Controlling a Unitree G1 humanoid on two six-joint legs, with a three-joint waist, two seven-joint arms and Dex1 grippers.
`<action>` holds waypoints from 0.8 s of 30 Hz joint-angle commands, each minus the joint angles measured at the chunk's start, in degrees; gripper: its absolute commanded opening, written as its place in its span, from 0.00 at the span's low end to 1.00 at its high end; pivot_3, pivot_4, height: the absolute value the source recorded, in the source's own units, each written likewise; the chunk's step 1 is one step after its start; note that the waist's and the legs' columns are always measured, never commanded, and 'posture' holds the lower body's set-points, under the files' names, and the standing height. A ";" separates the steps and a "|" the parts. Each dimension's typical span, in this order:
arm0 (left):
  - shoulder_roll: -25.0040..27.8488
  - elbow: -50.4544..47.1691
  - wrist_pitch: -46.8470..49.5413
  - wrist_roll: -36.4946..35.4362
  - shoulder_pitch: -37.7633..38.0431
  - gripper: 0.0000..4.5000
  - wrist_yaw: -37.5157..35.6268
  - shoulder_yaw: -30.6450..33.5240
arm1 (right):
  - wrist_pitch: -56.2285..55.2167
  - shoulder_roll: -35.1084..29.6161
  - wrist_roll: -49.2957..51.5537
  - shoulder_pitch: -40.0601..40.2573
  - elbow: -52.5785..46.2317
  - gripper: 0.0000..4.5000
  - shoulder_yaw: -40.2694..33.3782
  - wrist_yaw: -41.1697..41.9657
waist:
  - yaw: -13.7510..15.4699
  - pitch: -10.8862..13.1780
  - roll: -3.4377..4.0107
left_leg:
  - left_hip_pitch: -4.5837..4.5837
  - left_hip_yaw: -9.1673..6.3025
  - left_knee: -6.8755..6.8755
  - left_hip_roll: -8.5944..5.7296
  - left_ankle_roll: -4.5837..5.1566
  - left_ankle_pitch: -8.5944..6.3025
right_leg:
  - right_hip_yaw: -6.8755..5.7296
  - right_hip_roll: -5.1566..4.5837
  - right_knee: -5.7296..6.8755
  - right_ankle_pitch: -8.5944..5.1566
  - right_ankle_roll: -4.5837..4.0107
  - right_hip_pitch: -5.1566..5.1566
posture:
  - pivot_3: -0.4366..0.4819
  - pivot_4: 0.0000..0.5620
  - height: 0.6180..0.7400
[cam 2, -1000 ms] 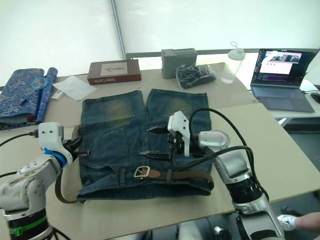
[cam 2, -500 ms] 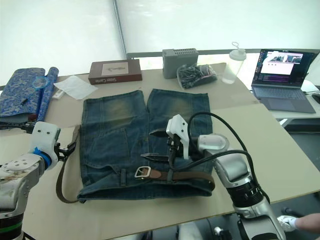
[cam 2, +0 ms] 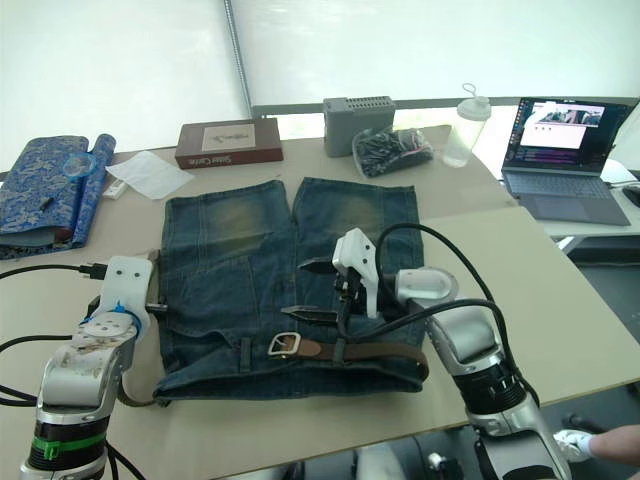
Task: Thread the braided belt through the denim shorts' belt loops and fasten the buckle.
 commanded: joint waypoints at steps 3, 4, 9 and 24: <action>-2.25 2.56 -4.19 5.88 -1.24 0.91 4.93 -1.15 | -0.80 0.02 0.54 -1.11 -1.21 1.00 -0.89 0.33 | 0.15 0.00 0.00 | 0.00 0.00 0.00 -0.01 0.00 0.00 | 0.00 0.00 0.00 0.00 0.00 0.01 | 0.48 0.27 1.00; -2.54 3.62 -5.27 6.66 -1.51 0.91 5.53 -1.37 | -0.77 0.04 0.58 -1.15 -1.19 1.00 -0.93 0.32 | 0.22 0.00 -0.01 | 0.00 0.00 0.00 -0.01 0.00 0.00 | 0.00 0.00 0.00 0.00 0.00 0.01 | 0.48 0.27 1.00; -5.16 10.07 -9.38 7.71 -3.13 0.91 6.89 0.08 | -0.74 -0.15 0.57 -1.26 -1.06 1.00 -1.06 0.47 | 0.44 0.00 -0.01 | 0.00 0.00 0.01 -0.01 0.00 0.01 | -0.01 -0.01 0.00 0.00 0.00 0.01 | 0.48 0.27 1.00; -1.40 7.53 -31.05 6.74 1.33 0.01 -1.18 3.63 | 2.31 -1.39 1.10 0.48 -2.00 1.00 -2.39 -1.50 | 0.45 -0.01 -0.02 | -0.04 0.00 0.02 0.01 0.00 0.00 | -0.01 -0.07 0.00 0.01 -0.01 -0.02 | 0.48 0.27 1.00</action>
